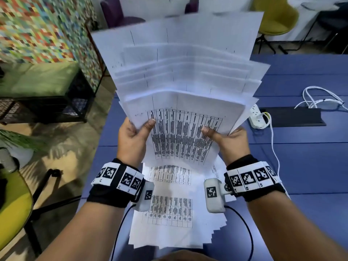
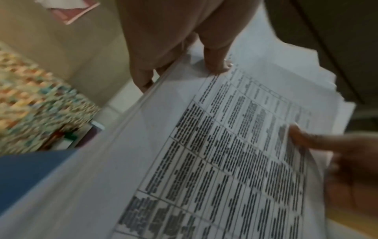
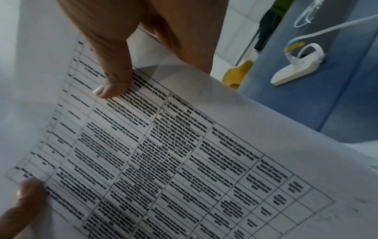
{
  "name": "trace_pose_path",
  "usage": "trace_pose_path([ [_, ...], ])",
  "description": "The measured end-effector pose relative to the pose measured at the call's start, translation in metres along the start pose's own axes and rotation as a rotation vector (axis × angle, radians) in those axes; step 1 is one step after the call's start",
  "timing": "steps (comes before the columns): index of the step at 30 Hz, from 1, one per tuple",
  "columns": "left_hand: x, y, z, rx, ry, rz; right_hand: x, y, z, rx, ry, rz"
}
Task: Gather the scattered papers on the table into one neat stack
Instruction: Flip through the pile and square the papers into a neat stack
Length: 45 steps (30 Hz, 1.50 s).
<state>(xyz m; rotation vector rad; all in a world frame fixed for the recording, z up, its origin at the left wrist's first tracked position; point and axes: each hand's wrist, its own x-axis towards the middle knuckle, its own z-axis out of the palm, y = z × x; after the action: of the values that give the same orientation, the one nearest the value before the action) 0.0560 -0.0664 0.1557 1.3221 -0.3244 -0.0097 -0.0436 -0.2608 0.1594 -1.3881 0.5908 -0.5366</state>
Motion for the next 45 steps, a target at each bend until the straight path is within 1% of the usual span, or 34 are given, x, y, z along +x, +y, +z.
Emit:
trace_pose_path([
  [2,-0.001,0.004,0.003,0.02,0.013,0.051,-0.004,-0.007,0.002,0.058,0.01,-0.046],
  [4,-0.006,0.003,0.007,0.082,0.016,0.1,-0.009,-0.01,0.005,0.05,0.063,-0.099],
  [5,-0.009,0.001,0.009,0.122,0.022,0.119,-0.015,-0.01,0.008,0.024,0.067,-0.133],
  [9,-0.024,-0.006,0.016,0.203,0.066,0.215,-0.037,0.002,0.019,-0.008,0.027,-0.199],
  [11,-0.029,-0.007,0.018,0.191,0.053,0.226,-0.038,0.008,0.019,-0.025,0.023,-0.2],
  [12,-0.03,-0.005,0.018,0.146,0.031,0.197,-0.037,0.007,0.018,-0.039,0.012,-0.196],
  [14,-0.027,-0.005,0.012,0.001,-0.03,0.073,-0.031,0.008,0.012,-0.063,-0.024,-0.159],
  [15,-0.024,-0.006,0.008,-0.031,-0.041,0.023,-0.026,0.008,0.008,-0.071,-0.05,-0.132],
  [18,-0.013,-0.012,-0.001,0.015,-0.049,-0.055,-0.012,0.012,0.002,-0.123,-0.088,-0.04],
  [19,-0.01,-0.011,-0.001,0.019,-0.051,-0.067,-0.006,0.017,0.002,-0.139,-0.086,-0.013],
  [21,-0.005,-0.007,0.005,0.01,-0.029,-0.053,0.002,0.022,0.005,-0.149,-0.028,0.005],
  [24,0.001,-0.001,0.01,-0.03,0.054,0.024,0.003,0.01,0.009,-0.077,0.003,-0.033],
  [25,0.003,0.0,0.008,-0.033,0.061,0.034,0.002,0.005,0.008,-0.064,0.005,-0.051],
  [28,0.006,-0.002,0.001,-0.011,0.002,-0.01,-0.001,-0.001,0.004,-0.069,-0.017,-0.084],
  [30,0.006,-0.003,-0.003,0.014,-0.03,-0.047,-0.002,-0.002,0.003,-0.096,-0.018,-0.132],
  [32,0.008,-0.007,-0.006,0.027,-0.049,-0.061,-0.002,-0.003,0.002,-0.111,-0.037,-0.199],
  [34,0.01,-0.012,-0.01,0.026,-0.05,-0.086,-0.001,-0.005,0.003,-0.114,-0.036,-0.227],
  [37,0.011,-0.015,-0.014,0.055,-0.077,-0.12,0.002,0.0,0.003,-0.083,-0.014,-0.199],
  [39,0.008,-0.018,-0.01,0.07,-0.117,-0.148,0.001,0.005,0.006,-0.056,-0.034,-0.164],
  [41,0.006,-0.019,-0.004,0.053,-0.148,-0.167,0.002,0.008,0.009,-0.008,-0.026,-0.16],
  [42,0.007,-0.02,-0.003,0.04,-0.132,-0.173,0.004,0.008,0.008,0.023,-0.02,-0.157],
  [45,0.013,-0.024,-0.006,0.037,-0.024,-0.176,0.012,0.011,0.004,0.109,-0.028,-0.123],
])
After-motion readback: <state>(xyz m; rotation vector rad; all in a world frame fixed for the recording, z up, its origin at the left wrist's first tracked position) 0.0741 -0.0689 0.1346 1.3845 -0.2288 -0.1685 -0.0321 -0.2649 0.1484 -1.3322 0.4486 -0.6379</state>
